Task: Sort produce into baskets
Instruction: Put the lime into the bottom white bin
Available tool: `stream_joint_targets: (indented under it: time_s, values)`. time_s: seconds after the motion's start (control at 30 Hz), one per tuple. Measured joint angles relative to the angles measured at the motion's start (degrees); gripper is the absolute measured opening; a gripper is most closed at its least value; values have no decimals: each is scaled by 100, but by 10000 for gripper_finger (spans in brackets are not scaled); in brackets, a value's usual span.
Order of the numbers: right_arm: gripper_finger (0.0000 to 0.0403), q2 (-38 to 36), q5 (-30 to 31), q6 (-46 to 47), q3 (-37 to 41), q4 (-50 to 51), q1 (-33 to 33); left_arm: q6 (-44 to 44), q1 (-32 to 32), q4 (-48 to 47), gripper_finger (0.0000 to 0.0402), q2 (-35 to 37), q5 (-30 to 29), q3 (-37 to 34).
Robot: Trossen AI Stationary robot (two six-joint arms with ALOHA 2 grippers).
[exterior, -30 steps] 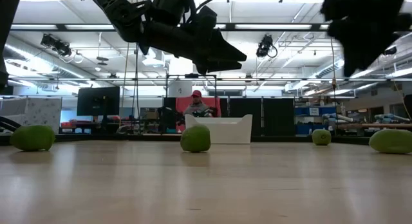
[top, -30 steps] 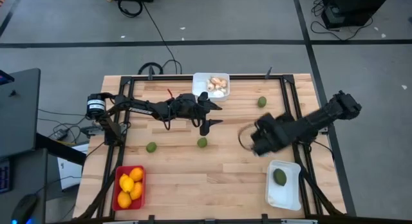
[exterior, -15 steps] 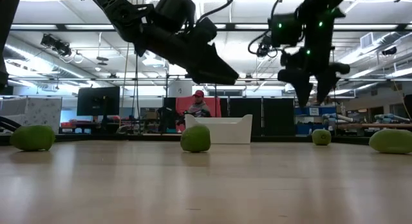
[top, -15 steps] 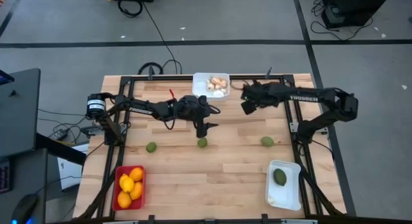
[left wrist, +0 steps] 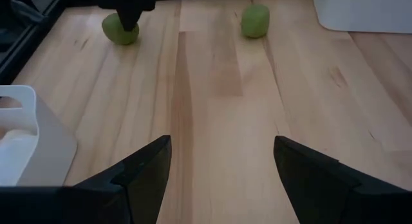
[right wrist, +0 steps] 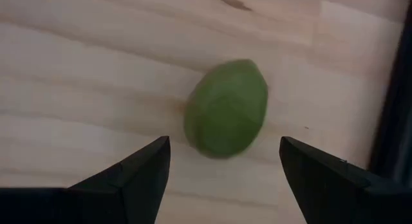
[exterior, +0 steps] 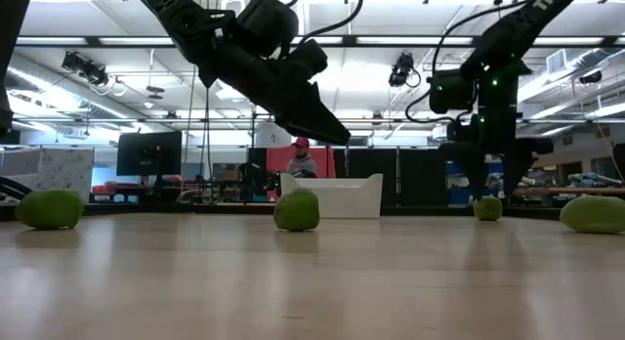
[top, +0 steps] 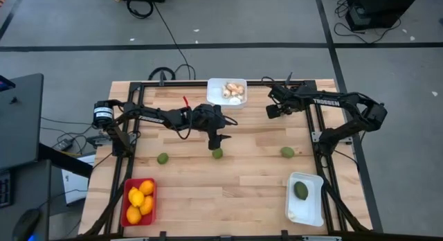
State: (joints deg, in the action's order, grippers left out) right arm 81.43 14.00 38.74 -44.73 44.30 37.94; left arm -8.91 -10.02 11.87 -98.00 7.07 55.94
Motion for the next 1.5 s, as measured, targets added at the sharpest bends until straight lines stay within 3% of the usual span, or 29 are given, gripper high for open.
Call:
stream_joint_targets:
  time_s: [0.4, 0.73, 0.87, 0.93, 1.17, 1.3, 1.5]
  values:
    - [259, 0, -442, -181, 399, -1045, 425, 11, 0, 292, 280, 0, 0, -1]
    - [140, -7, -474, -700, 531, -1379, 72, 186, 0, 322, 280, 0, 1, -2]
    - [140, -7, -811, -1195, 533, -1636, -785, 427, 2, 335, 280, 0, 210, -2]
    - [139, -7, -666, -1176, 533, -1683, -1395, 554, 6, 337, 280, 0, 242, 0]
    - [144, -7, 1051, -1137, 533, -2171, -3623, 1395, 1, 965, 280, -296, 95, 5]
    - [145, -7, 2134, -1256, 528, -2591, -4636, 2046, 28, 1786, 280, -753, 553, 0]
    - [147, -7, 2580, -1852, 524, -3161, -5481, 2767, 121, 2784, 280, -1319, 957, 20]
